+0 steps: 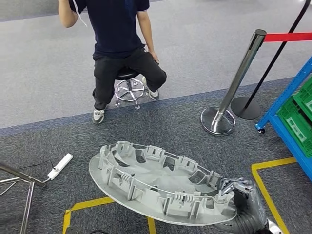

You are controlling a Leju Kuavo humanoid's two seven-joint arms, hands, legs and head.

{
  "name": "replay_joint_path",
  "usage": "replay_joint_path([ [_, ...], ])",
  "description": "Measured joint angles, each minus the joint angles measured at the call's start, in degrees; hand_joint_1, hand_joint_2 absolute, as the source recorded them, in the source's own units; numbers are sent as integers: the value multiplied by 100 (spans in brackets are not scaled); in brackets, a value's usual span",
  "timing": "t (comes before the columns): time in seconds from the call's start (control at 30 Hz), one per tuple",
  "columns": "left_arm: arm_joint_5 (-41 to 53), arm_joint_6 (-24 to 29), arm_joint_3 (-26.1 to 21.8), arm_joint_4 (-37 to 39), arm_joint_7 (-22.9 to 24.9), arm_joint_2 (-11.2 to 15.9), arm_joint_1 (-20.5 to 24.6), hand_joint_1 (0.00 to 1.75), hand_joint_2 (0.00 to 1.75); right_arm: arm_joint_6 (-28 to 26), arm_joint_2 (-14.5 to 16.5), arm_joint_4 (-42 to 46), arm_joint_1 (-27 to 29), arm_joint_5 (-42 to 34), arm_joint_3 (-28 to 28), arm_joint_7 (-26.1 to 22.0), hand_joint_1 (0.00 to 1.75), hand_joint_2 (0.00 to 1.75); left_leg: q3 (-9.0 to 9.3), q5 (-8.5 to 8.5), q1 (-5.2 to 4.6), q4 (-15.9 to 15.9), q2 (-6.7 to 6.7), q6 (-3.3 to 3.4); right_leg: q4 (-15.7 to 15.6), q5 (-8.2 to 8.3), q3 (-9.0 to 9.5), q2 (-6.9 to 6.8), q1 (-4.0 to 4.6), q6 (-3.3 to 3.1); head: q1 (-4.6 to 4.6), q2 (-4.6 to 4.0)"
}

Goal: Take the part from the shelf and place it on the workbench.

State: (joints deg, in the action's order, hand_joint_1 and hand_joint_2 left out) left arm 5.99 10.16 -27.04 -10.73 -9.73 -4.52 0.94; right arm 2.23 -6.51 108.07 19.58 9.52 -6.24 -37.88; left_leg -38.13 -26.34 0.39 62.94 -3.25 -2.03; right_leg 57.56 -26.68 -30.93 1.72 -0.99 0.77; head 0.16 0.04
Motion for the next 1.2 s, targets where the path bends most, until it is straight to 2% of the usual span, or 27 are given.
replay_joint_path([
  [0.03, 24, -4, -2, 0, -7, -10, 12, 0, 175, 81, -2, 46, -26, -32, 19, -31, 175, 175, -190, -200, -5, 406, 145, -12, -2, -2, 0, -91, 15, -16, -11, 0],
  [0.07, 48, -16, -2, 0, -17, -16, 21, 0, 175, 171, -7, 92, -61, -69, 41, -59, 175, 175, -363, -352, -3, 780, 221, -20, -1, -7, -1, -185, 29, -25, -13, 0],
  [0.1, 66, -35, -2, 0, -35, -20, 24, 0, 175, 285, -20, 147, -107, -107, 62, -84, 175, 175, -468, -420, -1, 1026, 255, -22, 0, -11, 0, -275, 39, -31, -13, 0],
  [0.13, 82, -61, -3, 0, -57, -22, 22, 0, 175, 394, -39, 213, -159, -133, 77, -102, 175, 175, -471, -383, -1, 1071, 271, -18, 1, -15, 2, -358, 46, -36, -13, 0],
  [0.17, 97, -89, -3, 0, -83, -22, 19, 0, 175, 481, -63, 286, -212, -143, 84, -113, 175, 175, -358, -250, -3, 884, 291, -9, 1, -20, 8, -432, 49, -34, -13, 0],
  [0.2, 113, -119, -4, 0, -125, -22, 18, 0, 175, 560, -95, 377, -264, -140, 87, -119, 175, 175, -152, -66, -10, 530, 351, 7, 1, -26, 19, -500, 51, -27, -14, 0],
  [0.27, 123, -174, -4, 0, -262, -25, 41, 0, 175, 640, -172, 567, -340, -105, 92, -118, 175, 175, 271, 192, -52, -237, 608, 61, 16, -58, 34, -630, 78, 16, -16, 0],
  [0.3, 105, -199, -7, 0, -345, -28, 56, 0, 175, 658, -215, 662, -358, -82, 99, -113, 175, 175, 387, 239, -75, -468, 694, 99, 22, -75, 41, -693, 94, 44, -13, 0],
  [0.33, 85, -223, -14, 0, -415, -32, 68, 0, 175, 663, -254, 740, -368, -64, 109, -106, 175, 175, 422, 235, -97, -566, 722, 136, 23, -91, 48, -758, 109, 72, -10, 0],
  [0.4, 49, -262, -39, 0, -495, -37, 63, 0, 175, 656, -314, 855, -383, -43, 125, -89, 175, 175, 405, 247, -99, -596, 584, 217, 15, -115, 65, -846, 100, 128, -6, 0],
  [0.47, 51, -251, -63, 0, -593, -34, 51, 0, 175, 624, -350, 952, -368, -36, 142, -79, 175, 175, 412, 270, -75, -618, 459, 290, 225, -272, -11, -627, 76, 182, 6, 0],
  [0.53, 67, -201, -72, 0, -750, -38, 60, 0, 175, 572, -372, 1049, -307, -35, 186, -81, 175, 175, 411, 283, -59, -624, 325, 336, 920, -631, -326, -290, 63, 209, 37, 0],
  [0.6, 74, -174, -78, 0, -840, -54, 70, 0, 175, 535, -388, 1119, -245, -33, 227, -88, 175, 175, 406, 288, -60, -622, 173, 349, 1644, -883, -705, -187, 64, 213, 49, 0],
  [0.63, 78, -171, -82, 0, -847, -60, 70, 0, 175, 528, -396, 1151, -218, -28, 242, -91, 175, 175, 410, 289, -59, -621, 96, 349, 1737, -847, -782, -178, 63, 211, 50, 0],
  [0.67, 81, -168, -86, 0, -841, -66, 69, 0, 175, 521, -403, 1184, -194, -22, 256, -92, 175, 175, 417, 289, -56, -619, 20, 348, 1622, -712, -758, -167, 58, 207, 49, 0],
  [0.7, 92, -160, -90, 0, -830, -70, 68, 0, 175, 511, -411, 1222, -170, -15, 276, -93, 175, 175, 428, 289, -50, -618, -60, 342, 1271, -484, -614, -120, 46, 204, 50, 0],
  [0.77, 114, -135, -94, 0, -793, -78, 74, 0, 175, 487, -424, 1299, -138, -4, 334, -105, 175, 175, 431, 292, -46, -602, -210, 306, 463, -129, -256, 130, 1, 212, 48, 0],
  [0.8, 123, -123, -96, 0, -778, -82, 77, 0, 175, 472, -428, 1335, -126, 1, 364, -116, 175, 175, 415, 301, -45, -595, -280, 275, 187, -40, -120, 234, -13, 212, 46, 0],
  [0.83, 123, -116, -97, 0, -764, -85, 74, 0, 175, 463, -431, 1364, -121, 5, 387, -124, 175, 175, 390, 317, -40, -592, -340, 237, 85, -29, -69, 291, -14, 203, 44, 0],
  [0.9, 125, -112, -102, 0, -728, -92, 50, 0, 175, 449, -436, 1417, -115, 27, 413, -133, 175, 175, 340, 350, -18, -599, -421, 162, 74, -5, -55, 191, 8, 145, 41, 0],
  [0.93, 128, -112, -104, 0, -700, -97, 36, 0, 175, 442, -437, 1443, -115, 45, 420, -132, 175, 175, 311, 320, -17, -562, -342, 134, 66, 13, -60, 127, 13, 105, 34, 0],
  [1.0, 144, -112, -107, 0, -643, -106, 36, 0, 175, 426, -439, 1504, -98, 74, 437, -132, 175, 175, 139, 73, -31, -204, -21, 91, 34, 40, -60, -23, 20, 26, 9, 0],
  [1.03, 157, -112, -107, 0, -627, -110, 47, 0, 175, 422, -442, 1530, -87, 79, 447, -133, 175, 175, -18, -123, -39, 141, 144, 72, 31, 41, -65, -101, 32, 3, -4, 0],
  [1.1, 196, -101, -107, 0, -627, -125, 64, 0, 175, 419, -448, 1565, -69, 82, 466, -134, 175, 175, -346, -445, -34, 881, 249, 48, 32, 37, -77, -273, 53, -19, -9, 0],
  [1.13, 214, -90, -107, 0, -644, -132, 63, 0, 175, 419, -450, 1574, -60, 82, 470, -134, 175, 175, -408, -473, -34, 1053, 259, 46, 32, 35, -79, -357, 59, -22, -10, 0],
  [1.17, 229, -76, -107, 0, -669, -139, 58, 0, 175, 419, -450, 1581, -51, 85, 473, -133, 175, 175, -360, -397, -36, 1004, 269, 52, 33, 34, -78, -438, 64, -24, -9, 0],
  [1.2, 237, -63, -107, 0, -699, -142, 55, 0, 175, 418, -450, 1588, -41, 91, 475, -132, 175, 175, -191, -234, -42, 722, 309, 66, 33, 31, -71, -511, 67, -22, -10, 0],
])
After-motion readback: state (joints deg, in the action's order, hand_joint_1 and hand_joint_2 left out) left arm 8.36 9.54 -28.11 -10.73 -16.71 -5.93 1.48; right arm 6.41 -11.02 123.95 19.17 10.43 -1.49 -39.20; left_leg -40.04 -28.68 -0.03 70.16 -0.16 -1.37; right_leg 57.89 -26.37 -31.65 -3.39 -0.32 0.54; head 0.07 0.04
